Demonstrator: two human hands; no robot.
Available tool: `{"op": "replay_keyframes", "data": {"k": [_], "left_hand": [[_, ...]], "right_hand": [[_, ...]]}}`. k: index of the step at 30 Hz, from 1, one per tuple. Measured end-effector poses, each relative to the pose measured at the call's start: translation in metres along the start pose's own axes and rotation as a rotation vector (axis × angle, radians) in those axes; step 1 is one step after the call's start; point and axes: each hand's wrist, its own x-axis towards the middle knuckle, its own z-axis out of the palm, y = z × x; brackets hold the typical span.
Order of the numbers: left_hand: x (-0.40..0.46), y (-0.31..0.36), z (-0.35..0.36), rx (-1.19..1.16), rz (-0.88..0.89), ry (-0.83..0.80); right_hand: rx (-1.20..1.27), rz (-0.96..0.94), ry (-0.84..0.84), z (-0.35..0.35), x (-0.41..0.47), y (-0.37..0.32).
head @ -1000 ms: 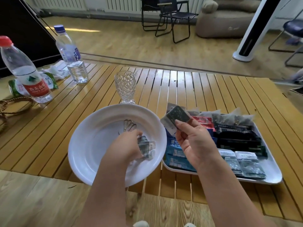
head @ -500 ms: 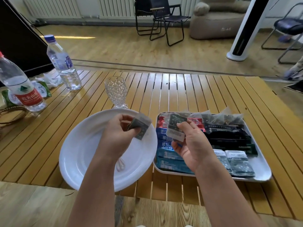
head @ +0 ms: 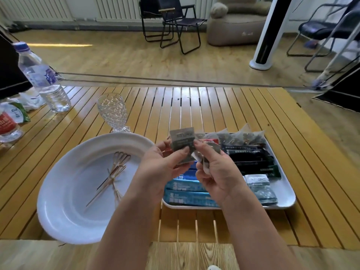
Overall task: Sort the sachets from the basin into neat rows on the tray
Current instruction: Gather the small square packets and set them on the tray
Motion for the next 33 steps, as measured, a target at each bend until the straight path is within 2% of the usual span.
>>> {"op": "replay_keyframes", "data": {"k": [5, 9, 13, 17, 20, 26, 33], "left_hand": [[0.001, -0.001, -0.001, 0.285, 0.102, 0.005], [0.004, -0.01, 0.009, 0.269, 0.211, 0.043], [0.005, -0.02, 0.027, 0.271, 0.297, 0.058], [0.005, -0.023, 0.037, 0.275, 0.307, 0.035], [0.005, -0.025, 0.04, 0.276, 0.301, 0.041], [0.004, -0.028, 0.044, 0.236, 0.259, 0.027], [0.004, -0.031, 0.045, 0.34, 0.298, 0.073]], "right_hand": [[-0.073, -0.021, -0.011, -0.013, -0.001, -0.006], [-0.159, -0.044, -0.014, -0.023, -0.006, -0.011], [-0.04, -0.084, 0.025, -0.029, -0.011, -0.019], [0.065, -0.108, 0.012, -0.036, -0.012, -0.028], [0.001, -0.129, 0.003, -0.039, -0.012, -0.03], [-0.111, -0.153, 0.136, -0.045, -0.01, -0.03], [-0.163, -0.18, 0.097, -0.05, -0.016, -0.035]]}}
